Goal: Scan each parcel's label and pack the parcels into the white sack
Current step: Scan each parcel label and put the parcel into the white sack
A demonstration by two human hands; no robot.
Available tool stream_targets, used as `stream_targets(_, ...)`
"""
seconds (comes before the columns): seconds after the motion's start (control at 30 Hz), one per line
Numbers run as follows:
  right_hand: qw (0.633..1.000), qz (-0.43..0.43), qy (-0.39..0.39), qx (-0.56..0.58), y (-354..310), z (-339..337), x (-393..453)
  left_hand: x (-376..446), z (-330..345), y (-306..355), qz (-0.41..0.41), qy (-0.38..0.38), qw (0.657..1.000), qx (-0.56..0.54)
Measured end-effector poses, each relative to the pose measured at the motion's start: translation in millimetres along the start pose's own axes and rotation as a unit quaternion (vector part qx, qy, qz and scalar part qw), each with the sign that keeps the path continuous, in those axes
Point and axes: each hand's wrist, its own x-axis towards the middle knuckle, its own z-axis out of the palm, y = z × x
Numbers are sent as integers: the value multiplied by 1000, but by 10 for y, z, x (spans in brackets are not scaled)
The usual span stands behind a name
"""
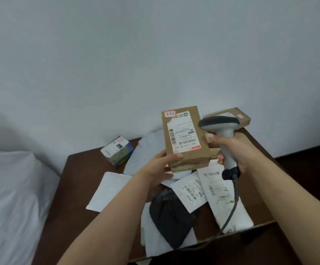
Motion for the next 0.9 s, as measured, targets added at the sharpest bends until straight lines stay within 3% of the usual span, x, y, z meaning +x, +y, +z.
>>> stream_targets(0.1, 999, -24, -31, 7, -21, 507, -243, -431, -429, 33, 41, 31, 998, 19)
stream_targets(0.17, 998, -33, -48, -11, -67, 826, -380, -719, -706, 95, 87, 93, 990, 53)
stream_targets(0.3, 993, -40, -104, -41, -221, 1322, -637, -1247, -1248, 170, 193, 244, 947, 84)
stream_targets(0.4, 985, -56, -148, -63, -362, 1572, -830, -1522, -1567, 208, 222, 326, 915, 79)
stream_targets(0.6, 963, -101, -230, -98, -713, 1828, -1154, -1781, -2020, 350, 250, 394, 880, 87)
stream_targets(0.9, 950, -127, -260, -119, -1078, 1732, -1331, -1948, -2065, 686, 300, 399, 861, 97)
